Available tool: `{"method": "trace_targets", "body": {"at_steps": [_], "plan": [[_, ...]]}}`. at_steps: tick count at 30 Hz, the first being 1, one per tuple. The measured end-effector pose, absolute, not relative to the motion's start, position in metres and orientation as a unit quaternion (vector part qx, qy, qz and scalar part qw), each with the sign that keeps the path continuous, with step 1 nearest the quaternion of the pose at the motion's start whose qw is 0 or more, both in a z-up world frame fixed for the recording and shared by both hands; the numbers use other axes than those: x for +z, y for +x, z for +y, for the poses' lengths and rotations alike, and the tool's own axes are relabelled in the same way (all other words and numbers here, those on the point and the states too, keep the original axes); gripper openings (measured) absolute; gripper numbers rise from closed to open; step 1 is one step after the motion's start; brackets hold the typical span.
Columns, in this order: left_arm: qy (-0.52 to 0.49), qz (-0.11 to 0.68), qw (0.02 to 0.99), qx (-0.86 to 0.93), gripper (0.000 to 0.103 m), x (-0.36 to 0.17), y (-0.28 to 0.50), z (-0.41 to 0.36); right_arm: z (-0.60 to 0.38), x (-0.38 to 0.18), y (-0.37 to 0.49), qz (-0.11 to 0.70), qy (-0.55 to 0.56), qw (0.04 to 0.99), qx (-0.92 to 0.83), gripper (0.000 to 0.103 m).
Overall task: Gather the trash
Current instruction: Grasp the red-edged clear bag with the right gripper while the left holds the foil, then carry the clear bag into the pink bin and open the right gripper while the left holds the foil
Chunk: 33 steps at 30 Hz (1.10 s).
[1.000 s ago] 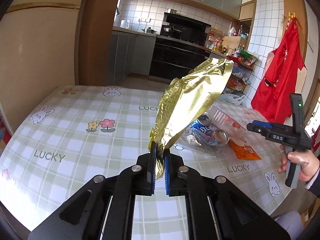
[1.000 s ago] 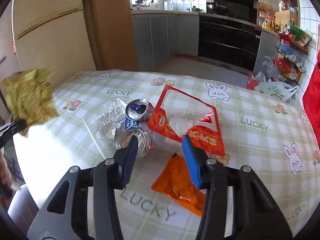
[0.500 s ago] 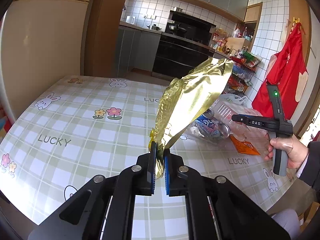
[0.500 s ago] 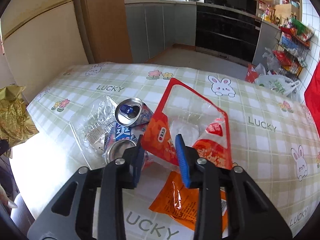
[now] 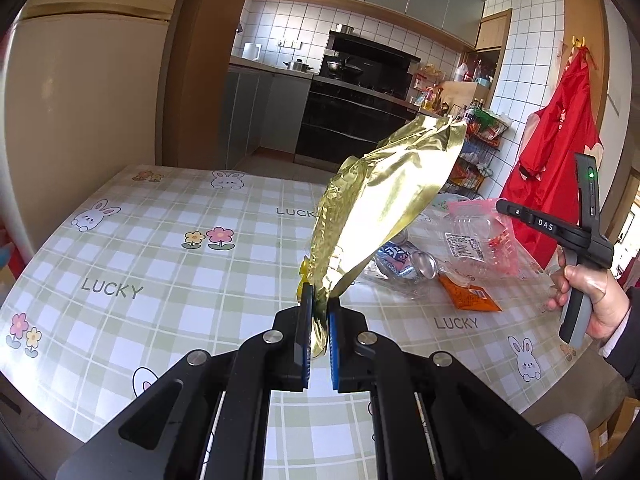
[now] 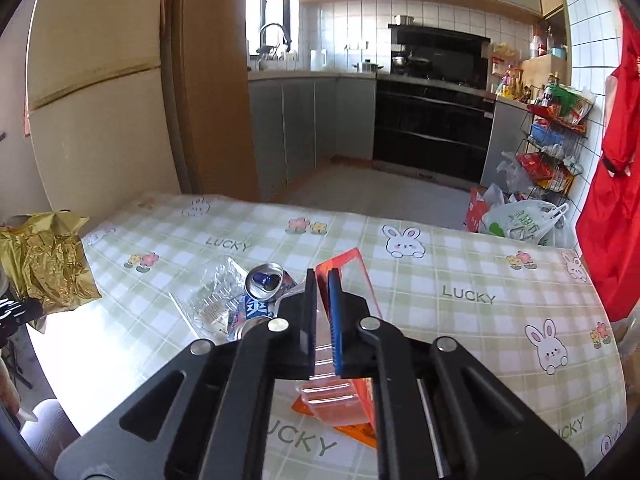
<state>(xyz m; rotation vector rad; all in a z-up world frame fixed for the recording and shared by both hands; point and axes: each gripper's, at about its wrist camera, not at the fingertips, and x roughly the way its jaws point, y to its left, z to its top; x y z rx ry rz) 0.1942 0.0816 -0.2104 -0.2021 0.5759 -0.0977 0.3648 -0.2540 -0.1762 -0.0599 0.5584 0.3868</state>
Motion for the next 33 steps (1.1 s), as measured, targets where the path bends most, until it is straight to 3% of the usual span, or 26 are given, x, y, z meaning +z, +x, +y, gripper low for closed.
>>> {"method": "trace_targets", "body": {"at_steps": [14,33], "plan": [[-0.086,0.25,0.962,-0.066,0.007,-0.153,0.143,0.068,-0.294,-0.107,0.246,0.214,0.039,0.95,0.225,0.009],[-0.08,0.202,0.972,-0.085,0.007,-0.098,0.021,0.072,-0.299,-0.103,0.072,0.217,0.095,0.937,0.257,0.009]]}}
